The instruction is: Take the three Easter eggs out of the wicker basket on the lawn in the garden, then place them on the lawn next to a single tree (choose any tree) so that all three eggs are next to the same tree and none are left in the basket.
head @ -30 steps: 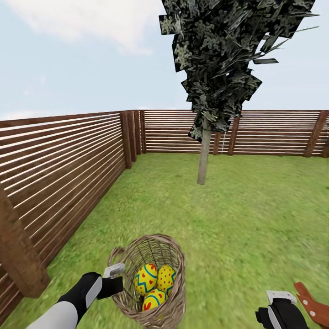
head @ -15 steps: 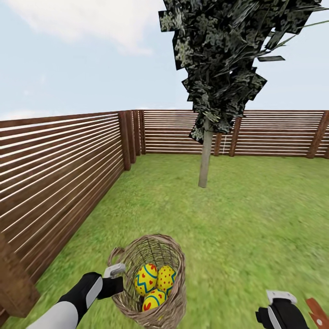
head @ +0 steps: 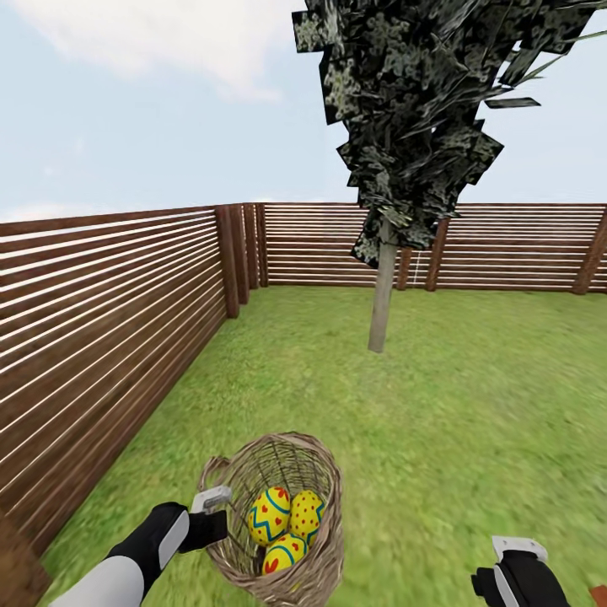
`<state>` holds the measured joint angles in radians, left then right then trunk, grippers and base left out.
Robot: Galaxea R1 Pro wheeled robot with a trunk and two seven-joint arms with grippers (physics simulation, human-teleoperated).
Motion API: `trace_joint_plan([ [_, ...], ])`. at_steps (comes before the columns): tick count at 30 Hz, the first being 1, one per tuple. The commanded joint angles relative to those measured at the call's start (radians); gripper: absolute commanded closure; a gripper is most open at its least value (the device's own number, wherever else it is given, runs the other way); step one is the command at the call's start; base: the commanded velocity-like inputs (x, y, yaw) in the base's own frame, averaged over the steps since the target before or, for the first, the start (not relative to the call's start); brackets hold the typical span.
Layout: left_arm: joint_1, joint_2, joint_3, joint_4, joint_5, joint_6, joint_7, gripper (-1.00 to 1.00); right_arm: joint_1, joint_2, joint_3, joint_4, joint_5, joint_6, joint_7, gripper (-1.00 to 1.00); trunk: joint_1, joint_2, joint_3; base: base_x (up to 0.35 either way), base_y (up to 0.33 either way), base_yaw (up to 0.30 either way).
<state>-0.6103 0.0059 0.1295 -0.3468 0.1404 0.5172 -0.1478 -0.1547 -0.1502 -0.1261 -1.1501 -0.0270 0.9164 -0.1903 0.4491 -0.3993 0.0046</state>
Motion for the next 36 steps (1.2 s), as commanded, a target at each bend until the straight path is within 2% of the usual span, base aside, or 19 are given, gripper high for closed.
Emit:
trace_joint_plan([
  [1,0.000,-0.001,0.006,-0.002,0.016,0.007,-0.001,1.00,0.000,0.000,0.000,-0.002,-0.003,0.004,-0.004,-1.00,0.001,-0.001,0.000,0.330,0.000,0.000],
  [36,0.000,-0.001,0.007,0.000,0.016,0.007,-0.001,1.00,0.000,0.000,0.001,0.000,-0.002,0.004,-0.004,-1.00,0.001,-0.001,0.000,0.330,0.000,0.000],
])
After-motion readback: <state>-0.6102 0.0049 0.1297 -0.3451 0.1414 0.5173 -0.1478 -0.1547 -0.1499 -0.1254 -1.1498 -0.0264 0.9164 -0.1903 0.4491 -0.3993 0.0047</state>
